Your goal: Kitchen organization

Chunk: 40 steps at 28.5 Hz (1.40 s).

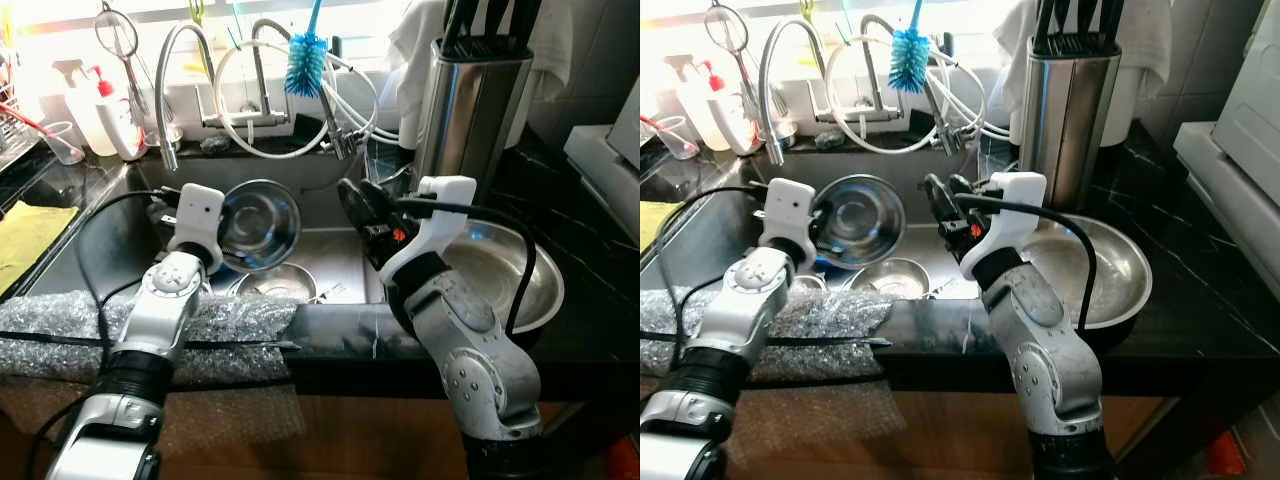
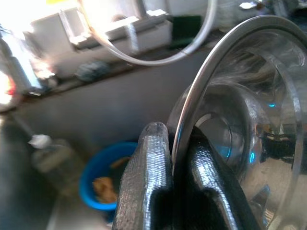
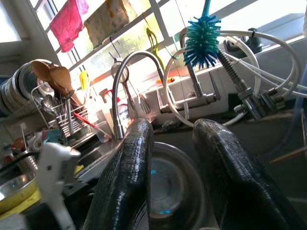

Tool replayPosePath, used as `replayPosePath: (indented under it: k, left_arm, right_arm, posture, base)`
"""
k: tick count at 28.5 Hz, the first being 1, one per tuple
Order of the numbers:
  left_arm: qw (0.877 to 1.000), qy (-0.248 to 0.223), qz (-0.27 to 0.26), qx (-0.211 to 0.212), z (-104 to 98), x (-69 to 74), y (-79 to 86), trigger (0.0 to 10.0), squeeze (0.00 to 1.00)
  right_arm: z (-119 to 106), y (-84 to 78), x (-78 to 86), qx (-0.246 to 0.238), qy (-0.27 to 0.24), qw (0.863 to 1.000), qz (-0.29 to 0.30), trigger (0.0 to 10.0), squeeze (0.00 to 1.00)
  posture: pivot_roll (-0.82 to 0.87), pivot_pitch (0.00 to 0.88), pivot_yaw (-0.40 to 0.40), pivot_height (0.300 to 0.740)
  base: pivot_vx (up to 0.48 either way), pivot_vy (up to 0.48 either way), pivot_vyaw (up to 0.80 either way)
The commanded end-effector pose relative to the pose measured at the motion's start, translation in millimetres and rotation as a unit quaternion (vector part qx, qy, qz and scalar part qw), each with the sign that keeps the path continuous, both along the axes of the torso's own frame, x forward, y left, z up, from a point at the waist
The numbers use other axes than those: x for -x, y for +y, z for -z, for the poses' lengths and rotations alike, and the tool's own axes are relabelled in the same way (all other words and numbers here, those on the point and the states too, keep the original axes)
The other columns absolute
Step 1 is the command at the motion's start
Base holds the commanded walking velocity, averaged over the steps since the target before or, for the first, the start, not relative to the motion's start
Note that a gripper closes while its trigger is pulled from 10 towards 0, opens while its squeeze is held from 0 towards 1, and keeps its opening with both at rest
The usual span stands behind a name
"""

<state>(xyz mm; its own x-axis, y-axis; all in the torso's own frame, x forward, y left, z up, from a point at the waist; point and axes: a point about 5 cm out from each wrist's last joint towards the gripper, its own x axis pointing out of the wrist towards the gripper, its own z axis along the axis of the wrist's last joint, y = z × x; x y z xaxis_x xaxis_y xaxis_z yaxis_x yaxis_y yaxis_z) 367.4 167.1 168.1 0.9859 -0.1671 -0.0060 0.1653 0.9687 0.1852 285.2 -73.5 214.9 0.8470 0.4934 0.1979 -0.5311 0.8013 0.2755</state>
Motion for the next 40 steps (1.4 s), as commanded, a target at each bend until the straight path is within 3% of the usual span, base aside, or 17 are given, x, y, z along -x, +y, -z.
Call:
replayPosePath:
  k: [1, 6, 15, 22, 32, 33, 35, 36, 40]
  left_arm:
    - [1.0, -0.005, 0.005, 0.02, -6, -5.5, 8.8, 10.0, 0.0]
    - [0.999, 0.026, -0.023, 0.027, -2, -16.3, 26.7, 10.0, 0.0]
    - [0.995, 0.076, -0.062, -0.018, 9, -25.1, 31.8, 10.0, 0.0]
    - [0.987, 0.141, -0.072, 0.008, 21, -29.8, 18.1, 10.0, 0.0]
    - [0.98, 0.181, -0.08, 0.024, 33, -28.1, 10.6, 10.0, 0.0]
    - [0.979, 0.186, -0.081, 0.027, 34, -27.8, 9.9, 10.0, 0.46]
    - [0.978, 0.19, -0.081, 0.03, 35, -27.5, 9.5, 10.0, 0.46]
    - [0.977, 0.193, -0.081, 0.029, 36, -27.5, 8.5, 10.0, 1.0]
    - [0.976, 0.202, -0.075, 0.04, 37, -27.2, 5.9, 10.0, 1.0]
  right_arm:
    - [-3, 0.6, 5.3, 0.005, -0.005, 1.0, -0.006, 10.0, 0.0]
    - [1, -2.8, 8.2, 0.011, 0.003, 1.0, -0.004, 10.0, 0.0]
    - [1, -2.2, 9.5, 0.015, 0.004, 1.0, -0.004, 10.0, 0.0]
    - [-1, -1.4, 12.4, 0.02, -0.002, 1.0, -0.003, 10.0, 0.0]
    - [0, -2.6, 15.0, 0.021, 0.0, 1.0, 0.003, 10.0, 0.0]
    - [0, -2.9, 15.0, 0.021, 0.0, 1.0, 0.004, 10.0, 0.0]
    - [0, -3.2, 15.0, 0.021, 0.001, 1.0, 0.005, 10.0, 0.0]
    - [0, -3.6, 14.7, 0.021, 0.001, 1.0, 0.006, 10.0, 0.0]
    - [0, -5.3, 14.0, 0.022, 0.003, 1.0, 0.011, 10.0, 0.0]
  posture:
    - [-0.13, 0.0, 0.109, 0.74]
    - [-0.13, 0.0, 0.106, 0.74]
    - [-0.14, 0.0, 0.115, 0.74]
    - [-0.18, 0.0, 0.129, 0.74]
    - [-0.19, 0.0, 0.134, 0.74]
    - [-0.19, 0.0, 0.134, 0.74]
    - [-0.19, 0.0, 0.134, 0.74]
    - [-0.19, 0.0, 0.133, 0.74]
    - [-0.19, 0.0, 0.136, 0.74]
  base:
    - [0.0, 0.0, 0.0]
    - [0.0, 0.0, 0.0]
    - [0.0, 0.0, 0.0]
    - [0.0, 0.0, 0.0]
    - [0.0, 0.0, 0.0]
    - [0.0, 0.0, 0.0]
    - [0.0, 0.0, 0.0]
    - [0.0, 0.0, 0.0]
    - [0.0, 0.0, 0.0]
